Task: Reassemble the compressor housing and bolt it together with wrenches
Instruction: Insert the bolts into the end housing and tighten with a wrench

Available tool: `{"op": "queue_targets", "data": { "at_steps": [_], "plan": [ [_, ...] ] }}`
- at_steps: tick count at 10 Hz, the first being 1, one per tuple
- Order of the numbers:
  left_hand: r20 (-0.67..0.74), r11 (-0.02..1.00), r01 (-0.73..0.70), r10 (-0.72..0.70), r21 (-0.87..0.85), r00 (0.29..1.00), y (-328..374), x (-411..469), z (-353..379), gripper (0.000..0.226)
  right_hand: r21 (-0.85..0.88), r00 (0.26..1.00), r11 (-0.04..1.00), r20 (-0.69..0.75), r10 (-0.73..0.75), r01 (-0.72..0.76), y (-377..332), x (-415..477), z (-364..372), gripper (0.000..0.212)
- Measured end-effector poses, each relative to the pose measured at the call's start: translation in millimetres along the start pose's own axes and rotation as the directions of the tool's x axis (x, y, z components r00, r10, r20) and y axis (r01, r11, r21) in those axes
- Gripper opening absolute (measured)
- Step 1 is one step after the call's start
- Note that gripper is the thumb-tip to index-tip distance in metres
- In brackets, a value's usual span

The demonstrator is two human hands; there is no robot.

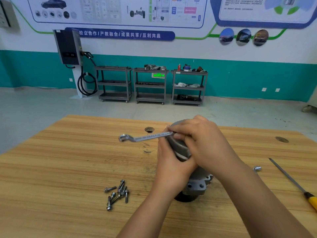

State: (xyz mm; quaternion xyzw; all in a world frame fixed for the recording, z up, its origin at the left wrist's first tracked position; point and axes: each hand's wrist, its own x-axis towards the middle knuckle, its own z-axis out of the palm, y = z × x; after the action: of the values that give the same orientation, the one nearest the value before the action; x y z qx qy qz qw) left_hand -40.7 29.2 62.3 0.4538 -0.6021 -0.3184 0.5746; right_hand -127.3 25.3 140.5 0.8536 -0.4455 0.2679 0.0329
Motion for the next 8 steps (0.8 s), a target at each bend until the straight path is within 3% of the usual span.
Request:
{"op": "queue_targets", "data": {
  "at_steps": [1, 2, 3, 6, 8],
  "plan": [
    [-0.008, 1.0, 0.009, -0.009, -0.013, 1.0, -5.0, 0.8, 2.2, 0.066, 0.129, 0.99, 0.991, -0.131, 0.057, -0.04, 13.5, 9.9, 8.8, 0.038],
    [0.015, 1.0, 0.014, -0.014, -0.006, 1.0, -1.6, -0.5, -0.8, 0.071, 0.19, 0.985, 0.976, -0.112, 0.128, -0.105, 15.9, 14.0, 9.0, 0.043],
    [0.036, 1.0, 0.02, -0.02, -0.002, 0.999, -6.1, 0.3, -2.0, 0.083, 0.129, 0.979, 0.984, -0.149, 0.14, -0.121, 21.7, 15.6, 10.3, 0.027],
    [0.036, 0.995, 0.082, -0.08, -0.049, 0.996, -6.8, -0.4, 0.2, 0.088, 0.037, 0.996, 0.995, 0.012, 0.088, -0.088, 33.5, 13.6, -8.2, 0.032],
    [0.026, 0.994, 0.083, -0.081, -0.065, 0.996, -6.5, -1.2, -1.2, 0.087, -0.116, 0.993, 0.991, 0.093, 0.073, -0.062, 42.9, 14.9, -20.9, 0.025]
  ]
}}
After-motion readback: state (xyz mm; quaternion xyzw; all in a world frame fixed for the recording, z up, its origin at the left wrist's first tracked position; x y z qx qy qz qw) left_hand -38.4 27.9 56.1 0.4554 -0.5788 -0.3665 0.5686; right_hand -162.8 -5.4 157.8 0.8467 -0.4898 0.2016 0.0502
